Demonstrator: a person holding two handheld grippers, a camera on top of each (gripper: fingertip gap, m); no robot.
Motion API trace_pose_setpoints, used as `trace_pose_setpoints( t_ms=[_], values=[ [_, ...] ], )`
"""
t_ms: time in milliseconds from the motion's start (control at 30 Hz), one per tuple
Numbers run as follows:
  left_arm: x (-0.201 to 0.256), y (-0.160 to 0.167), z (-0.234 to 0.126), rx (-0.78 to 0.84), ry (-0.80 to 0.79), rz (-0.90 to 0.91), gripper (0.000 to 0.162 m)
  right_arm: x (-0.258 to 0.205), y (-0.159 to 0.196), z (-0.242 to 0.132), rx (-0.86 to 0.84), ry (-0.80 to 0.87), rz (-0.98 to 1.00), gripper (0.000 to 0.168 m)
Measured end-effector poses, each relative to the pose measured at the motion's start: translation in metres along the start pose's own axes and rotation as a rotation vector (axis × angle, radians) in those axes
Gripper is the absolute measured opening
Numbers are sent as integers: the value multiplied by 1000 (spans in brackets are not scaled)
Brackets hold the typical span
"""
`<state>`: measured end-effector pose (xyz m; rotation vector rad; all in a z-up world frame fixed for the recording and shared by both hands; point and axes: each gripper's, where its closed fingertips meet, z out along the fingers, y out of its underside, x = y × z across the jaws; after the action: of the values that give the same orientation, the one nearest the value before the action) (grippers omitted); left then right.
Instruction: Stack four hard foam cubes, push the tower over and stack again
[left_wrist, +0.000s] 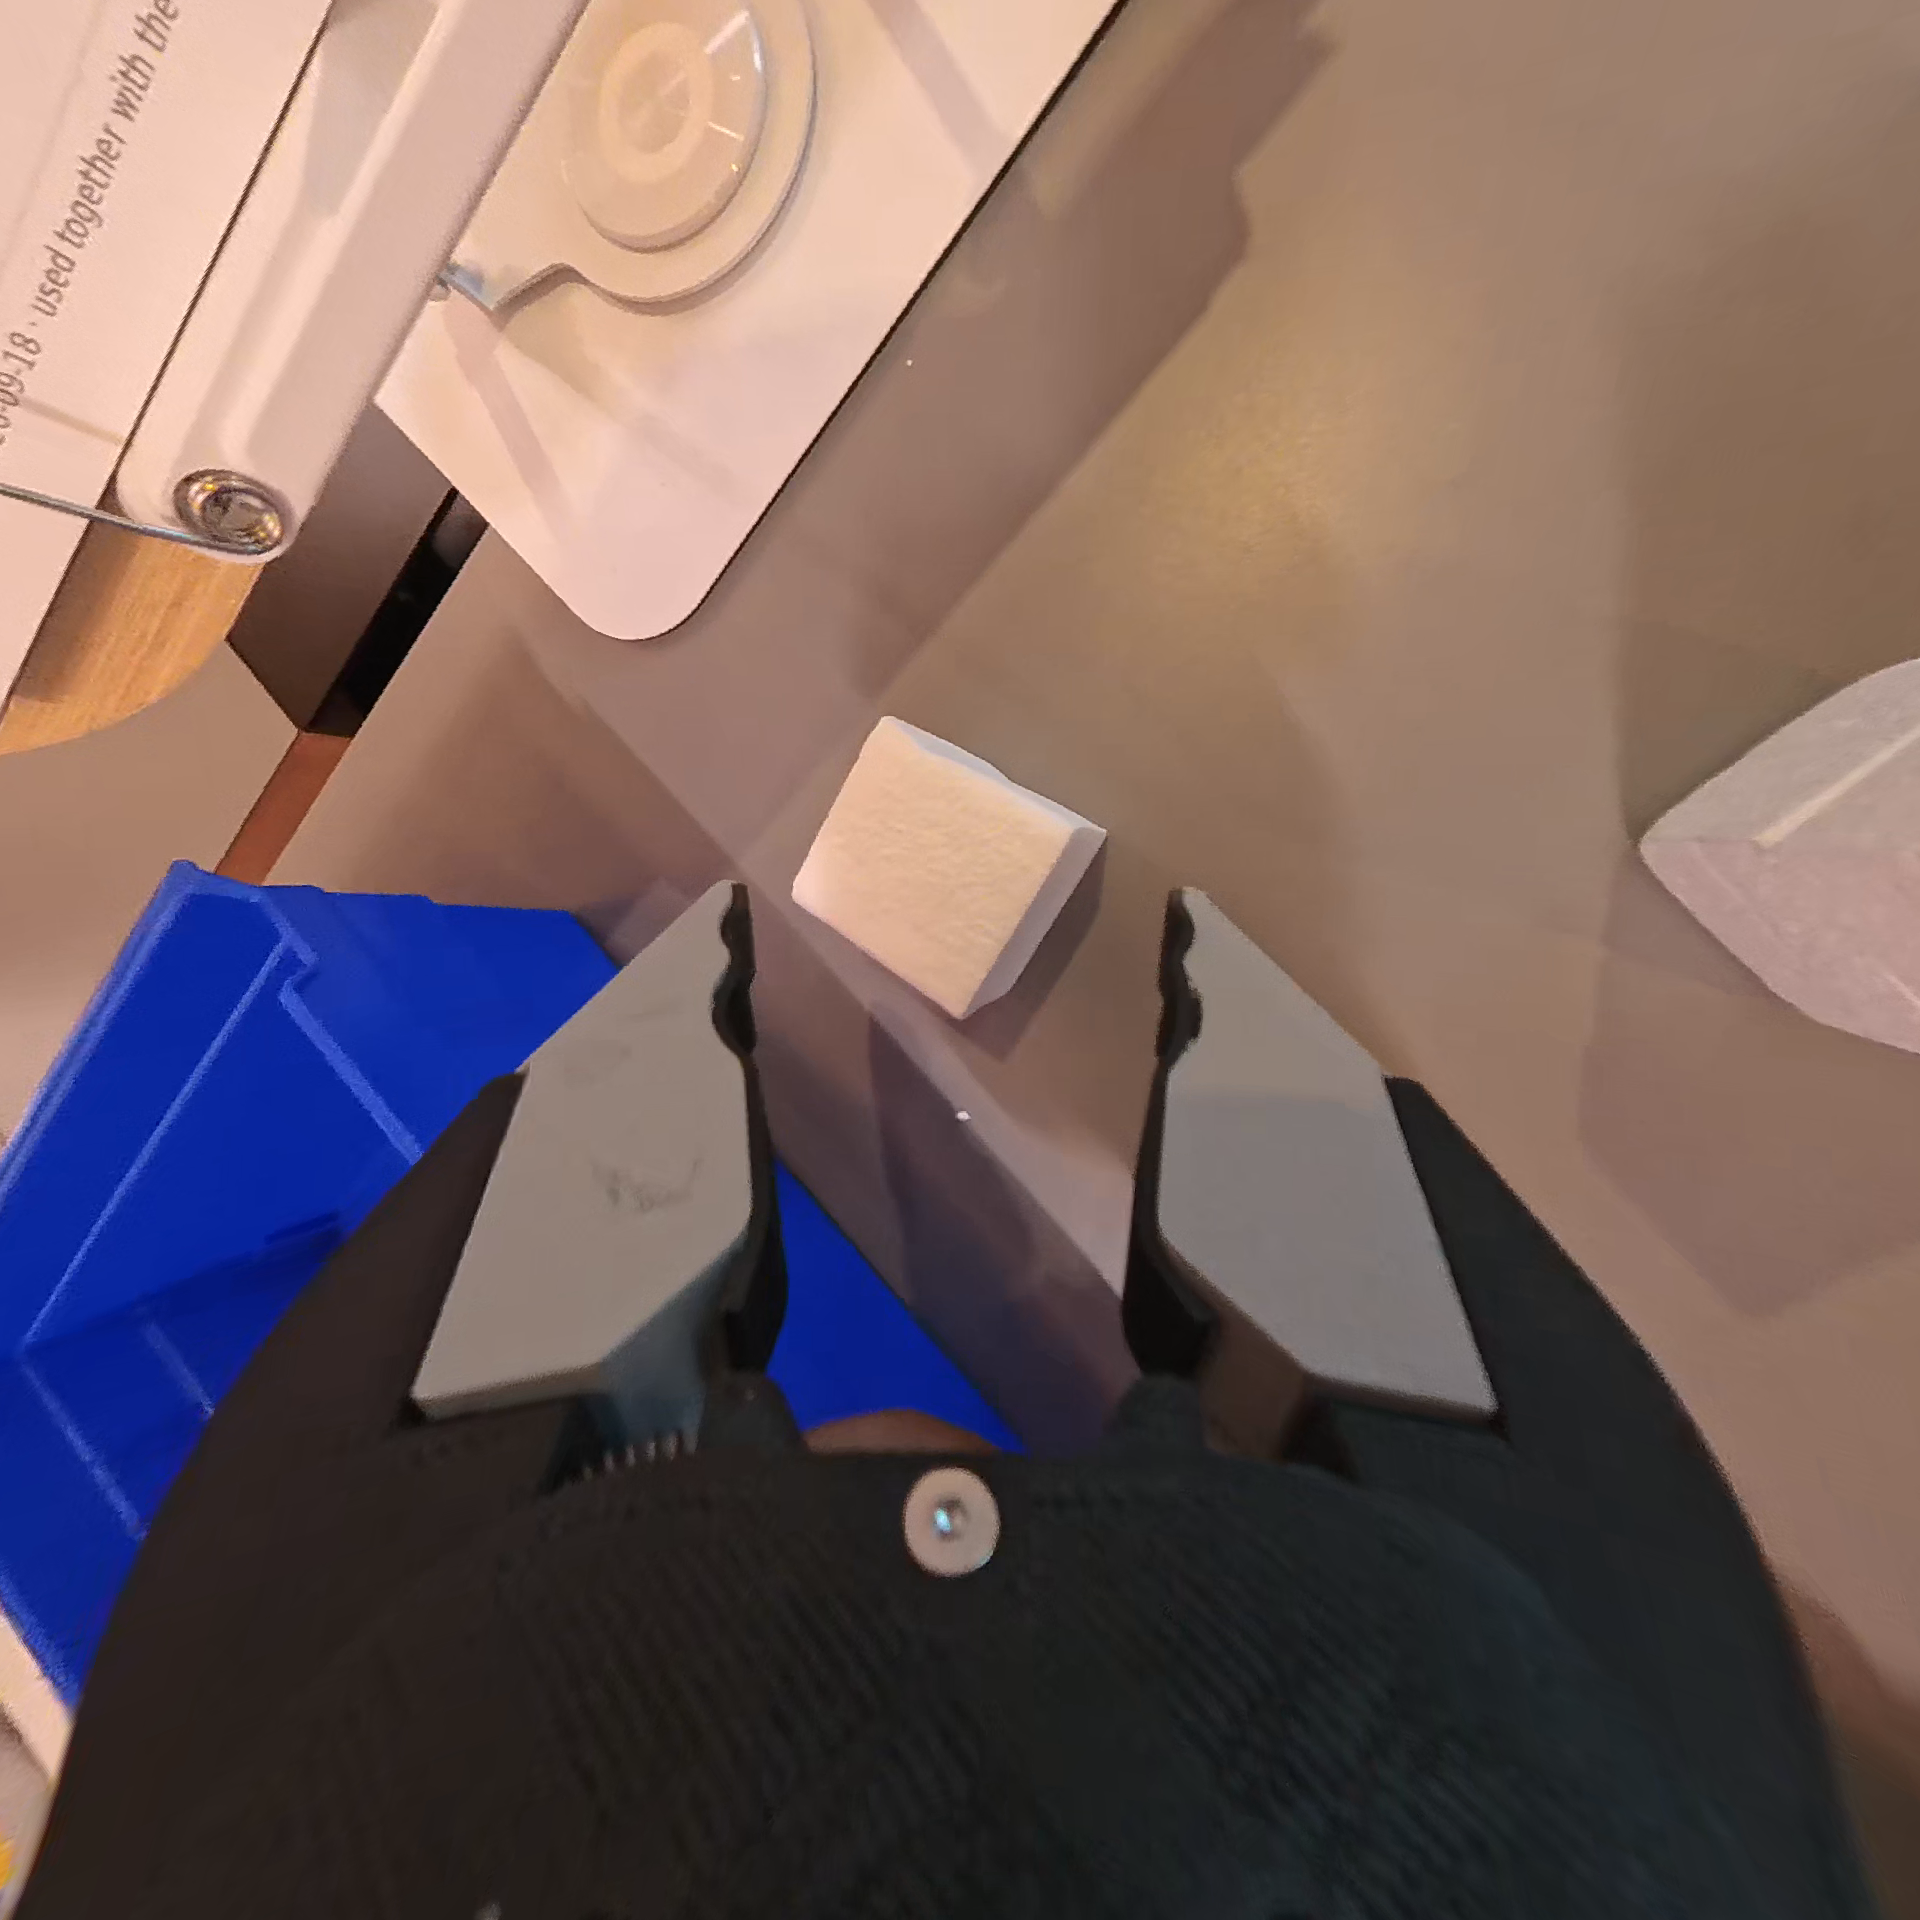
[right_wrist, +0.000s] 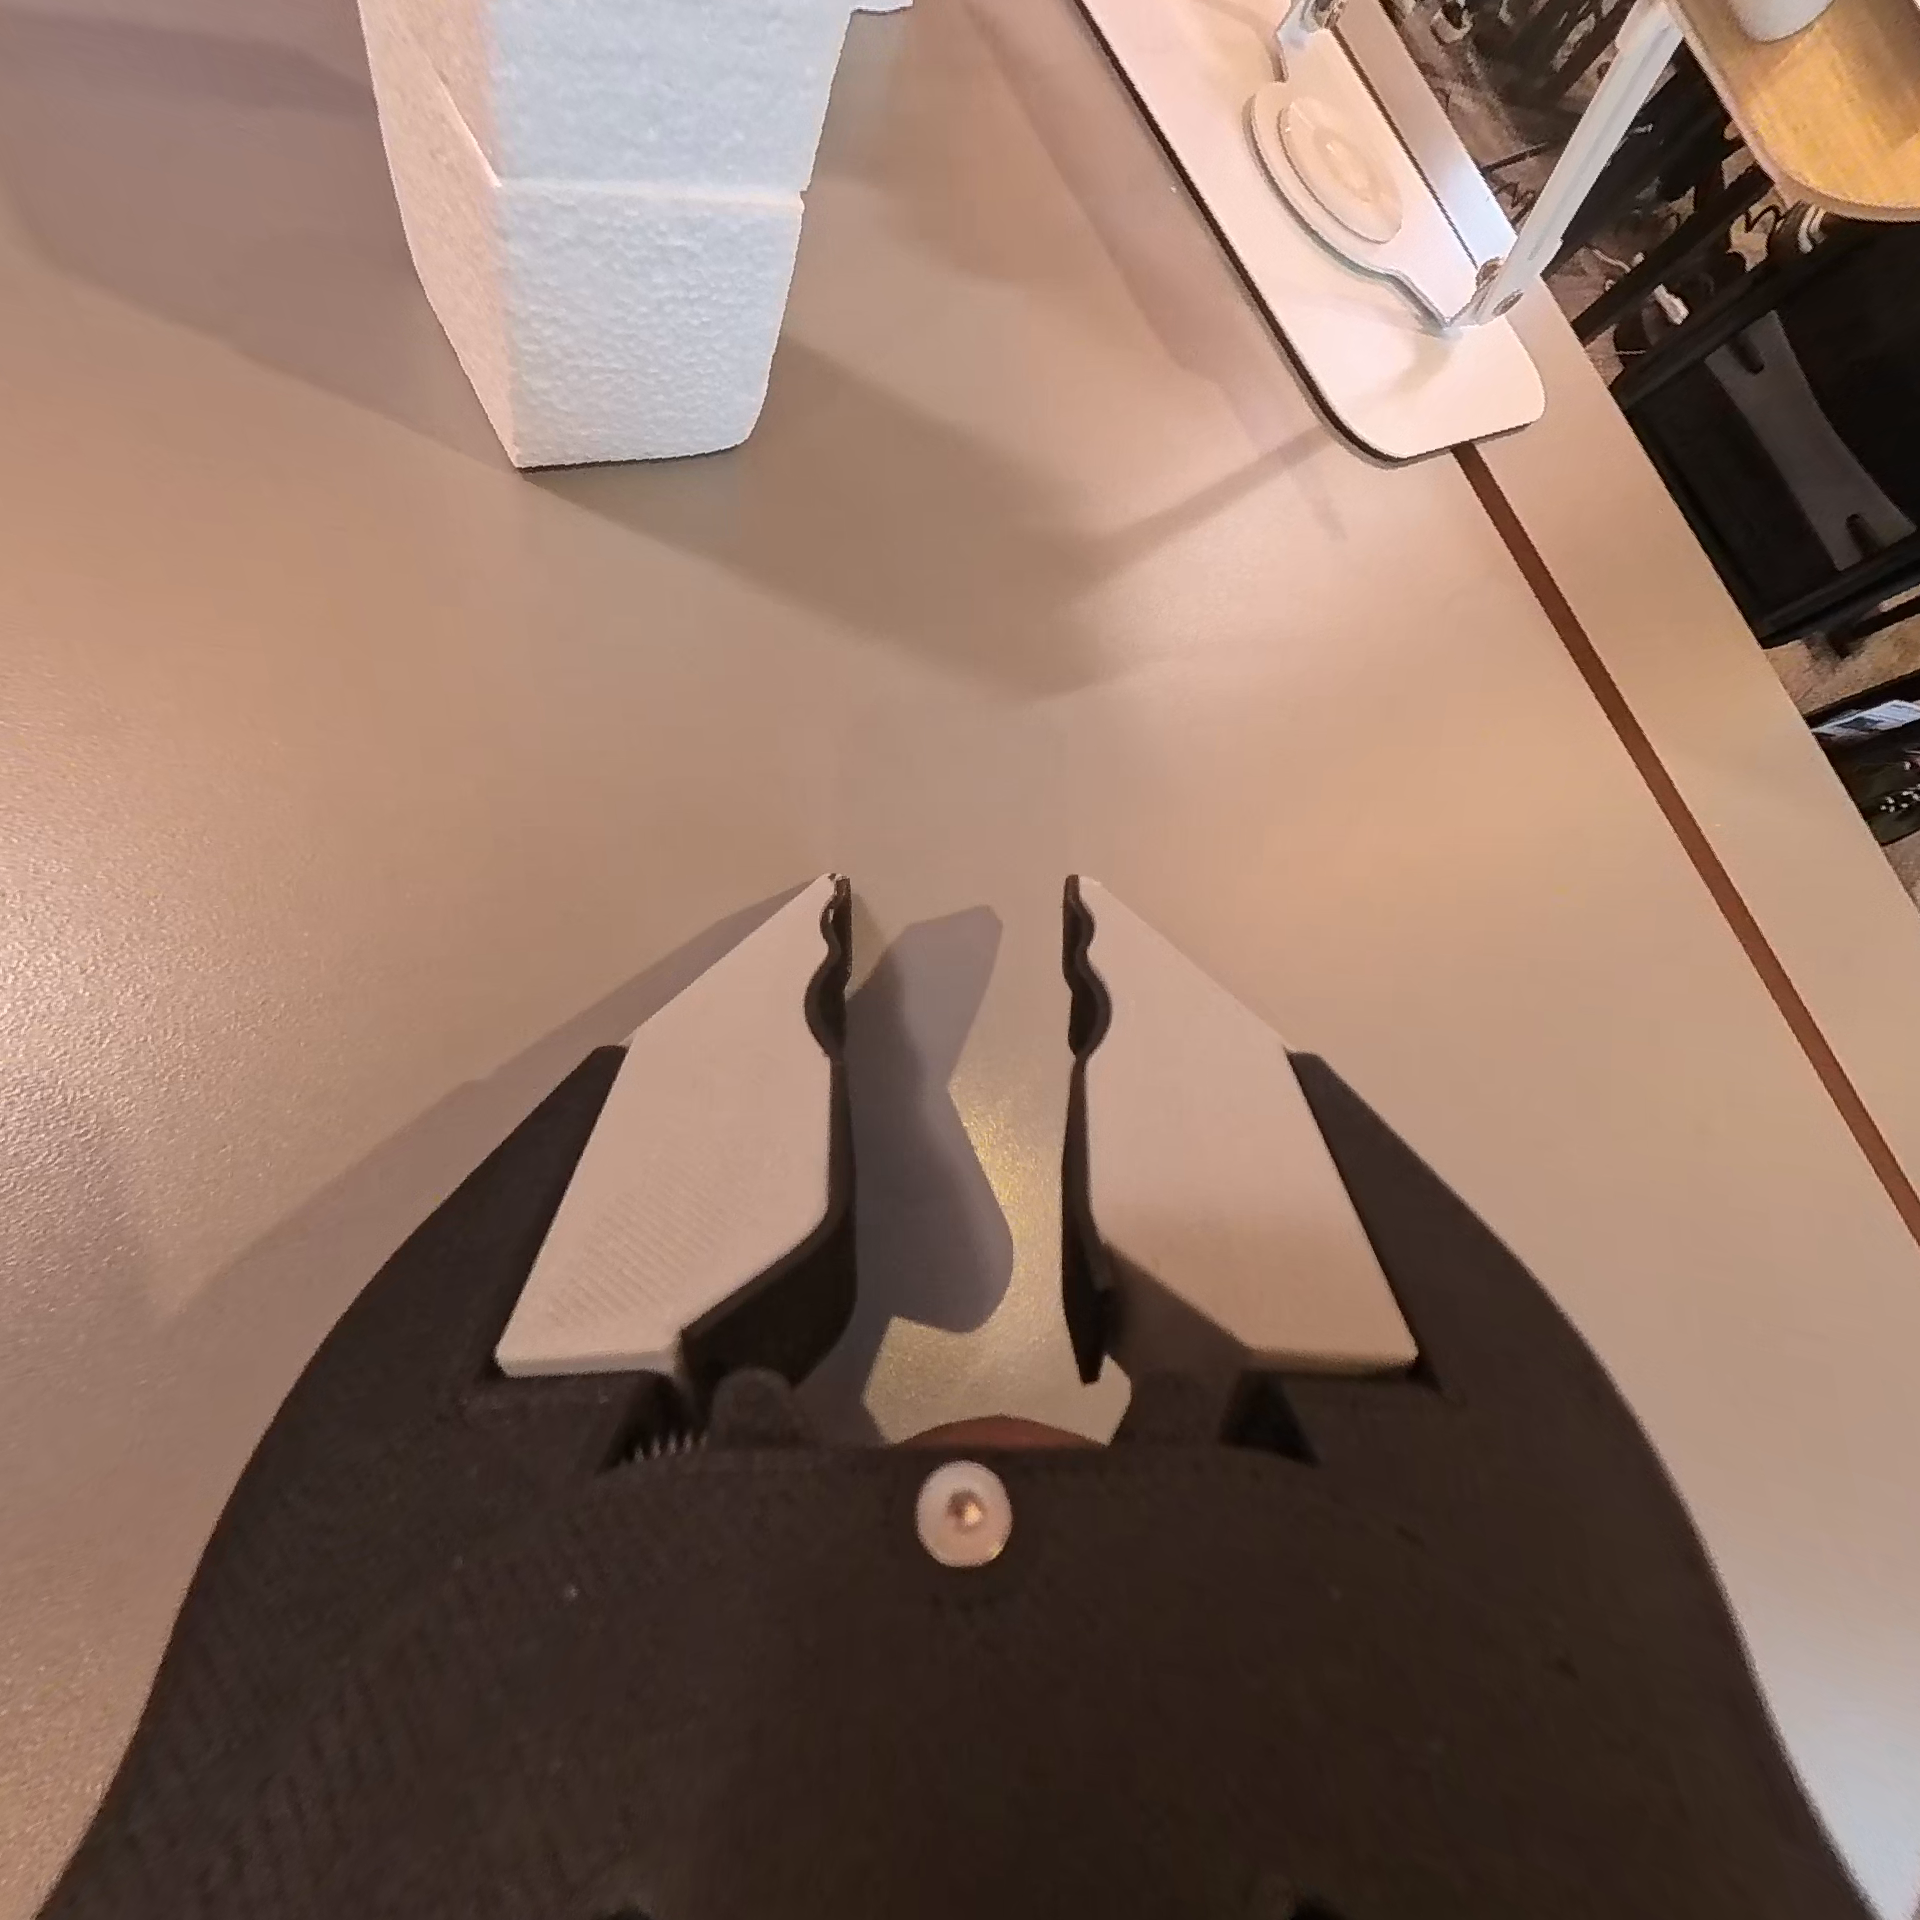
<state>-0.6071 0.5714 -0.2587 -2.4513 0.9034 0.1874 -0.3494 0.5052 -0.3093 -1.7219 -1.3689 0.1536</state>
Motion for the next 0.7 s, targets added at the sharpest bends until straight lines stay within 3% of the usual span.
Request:
trace_pose_setpoints(
  t_ms=[267, 500, 700],
  values=[
    [-5, -3, 7, 14, -9, -28, 78, 0, 0, 0, 0, 1, -2, 38],
    [9, 9, 7, -24, 78, 22, 26, 0, 0, 0, -1, 1, 1, 38],
    [20, 13, 7, -35, 136, 40, 28, 0, 0, 0, 0, 1, 0, 38]
  ],
)
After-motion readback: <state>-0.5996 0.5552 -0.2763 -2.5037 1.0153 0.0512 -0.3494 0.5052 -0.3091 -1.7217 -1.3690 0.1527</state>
